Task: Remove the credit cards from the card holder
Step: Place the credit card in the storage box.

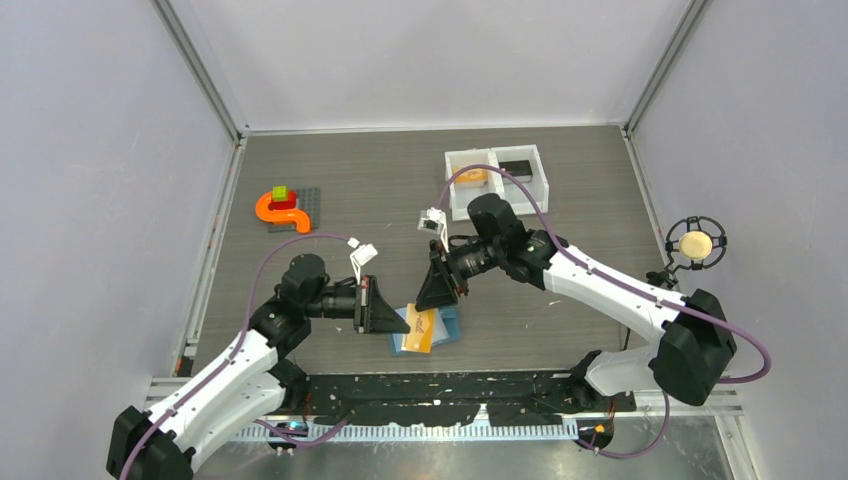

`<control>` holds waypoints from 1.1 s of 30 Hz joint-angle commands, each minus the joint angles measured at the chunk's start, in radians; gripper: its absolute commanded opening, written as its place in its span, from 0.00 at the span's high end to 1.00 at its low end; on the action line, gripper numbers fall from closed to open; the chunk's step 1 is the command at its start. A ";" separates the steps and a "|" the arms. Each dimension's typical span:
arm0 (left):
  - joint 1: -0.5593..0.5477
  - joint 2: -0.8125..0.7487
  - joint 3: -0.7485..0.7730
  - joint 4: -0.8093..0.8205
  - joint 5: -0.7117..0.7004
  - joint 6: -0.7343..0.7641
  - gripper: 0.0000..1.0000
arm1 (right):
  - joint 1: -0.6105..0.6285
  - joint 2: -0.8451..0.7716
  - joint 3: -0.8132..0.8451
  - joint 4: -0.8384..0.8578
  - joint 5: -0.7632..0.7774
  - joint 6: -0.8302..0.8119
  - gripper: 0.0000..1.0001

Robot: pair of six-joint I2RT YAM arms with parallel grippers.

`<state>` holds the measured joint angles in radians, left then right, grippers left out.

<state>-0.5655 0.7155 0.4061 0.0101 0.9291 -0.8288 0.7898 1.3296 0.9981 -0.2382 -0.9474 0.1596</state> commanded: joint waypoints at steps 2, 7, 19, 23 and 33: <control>0.001 0.002 0.037 0.083 0.032 0.017 1.00 | 0.006 0.016 -0.002 0.015 -0.039 -0.022 0.66; 0.001 0.007 0.037 0.080 0.030 0.017 1.00 | 0.005 0.021 0.019 -0.006 -0.013 -0.035 0.57; 0.003 0.015 0.063 0.006 -0.027 0.051 0.90 | 0.002 0.010 0.048 -0.051 0.021 -0.059 0.95; 0.004 0.004 0.120 -0.143 -0.119 0.134 0.54 | -0.048 -0.021 0.051 0.012 0.082 0.017 0.95; 0.010 0.001 0.291 -0.516 -0.483 0.357 0.00 | -0.387 0.051 0.133 0.170 0.316 0.213 0.95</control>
<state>-0.5606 0.7094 0.6224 -0.3313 0.6407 -0.5903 0.5083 1.3506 1.0534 -0.2100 -0.7929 0.2543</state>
